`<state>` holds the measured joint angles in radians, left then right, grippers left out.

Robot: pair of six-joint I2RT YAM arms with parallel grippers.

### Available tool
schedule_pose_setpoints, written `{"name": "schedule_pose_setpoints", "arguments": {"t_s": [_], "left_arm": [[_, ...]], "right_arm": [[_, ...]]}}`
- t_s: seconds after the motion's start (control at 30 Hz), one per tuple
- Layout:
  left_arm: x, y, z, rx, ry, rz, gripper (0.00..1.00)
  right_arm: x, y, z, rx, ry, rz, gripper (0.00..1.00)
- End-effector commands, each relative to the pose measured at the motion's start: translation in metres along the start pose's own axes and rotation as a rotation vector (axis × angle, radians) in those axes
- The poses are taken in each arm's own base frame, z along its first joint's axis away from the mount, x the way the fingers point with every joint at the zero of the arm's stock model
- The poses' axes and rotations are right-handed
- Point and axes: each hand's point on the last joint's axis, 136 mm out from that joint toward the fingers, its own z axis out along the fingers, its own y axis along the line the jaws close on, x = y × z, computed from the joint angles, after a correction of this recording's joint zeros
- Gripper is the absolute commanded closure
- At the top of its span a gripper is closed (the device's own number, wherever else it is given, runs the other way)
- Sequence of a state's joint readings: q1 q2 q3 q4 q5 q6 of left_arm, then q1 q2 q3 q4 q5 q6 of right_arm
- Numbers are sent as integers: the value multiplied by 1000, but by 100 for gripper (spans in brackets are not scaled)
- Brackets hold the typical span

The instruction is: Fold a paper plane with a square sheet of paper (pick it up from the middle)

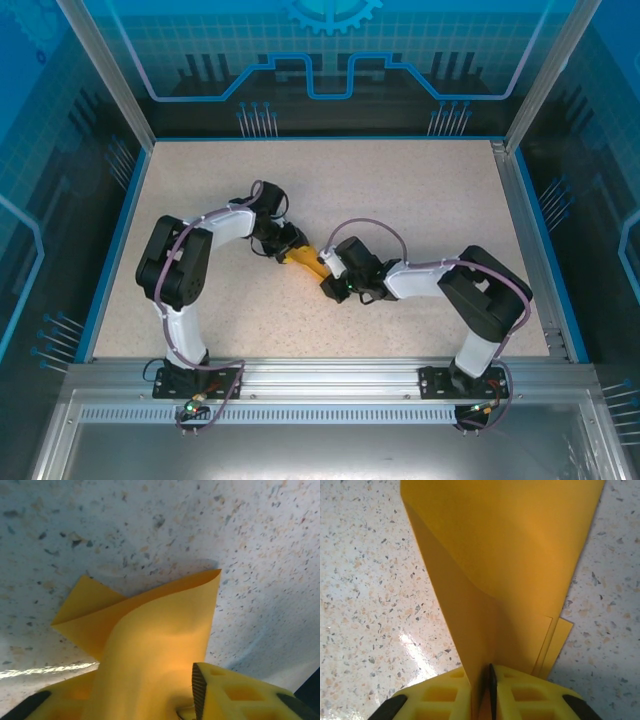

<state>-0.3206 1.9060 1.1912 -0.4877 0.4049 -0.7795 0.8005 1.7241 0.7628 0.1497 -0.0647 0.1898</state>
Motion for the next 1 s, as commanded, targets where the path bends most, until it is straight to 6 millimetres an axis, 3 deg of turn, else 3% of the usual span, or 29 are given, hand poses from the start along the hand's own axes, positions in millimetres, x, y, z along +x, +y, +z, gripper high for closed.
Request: {"name": "schedule_pose_setpoints", "arguments": {"t_s": [0.0,0.07,0.13,0.63,0.97], "left_arm": [[3,5,-2,-28,30,-2,77],[3,6,-1,-29,30,-4,93],[3,7,-1,-29,33,-6,100],[2,4,-1,-25,31,-9,100],[1,0,-4,-13,24,-10,100]], "right_arm": [[-7,0,-8,60,-31,-88,80],[-7,4,-10,75,-27,-128,78],[-10,6,-11,104,-25,-161,77],[-10,19,-4,143,8,-240,75],[3,18,4,79,41,-176,90]]}}
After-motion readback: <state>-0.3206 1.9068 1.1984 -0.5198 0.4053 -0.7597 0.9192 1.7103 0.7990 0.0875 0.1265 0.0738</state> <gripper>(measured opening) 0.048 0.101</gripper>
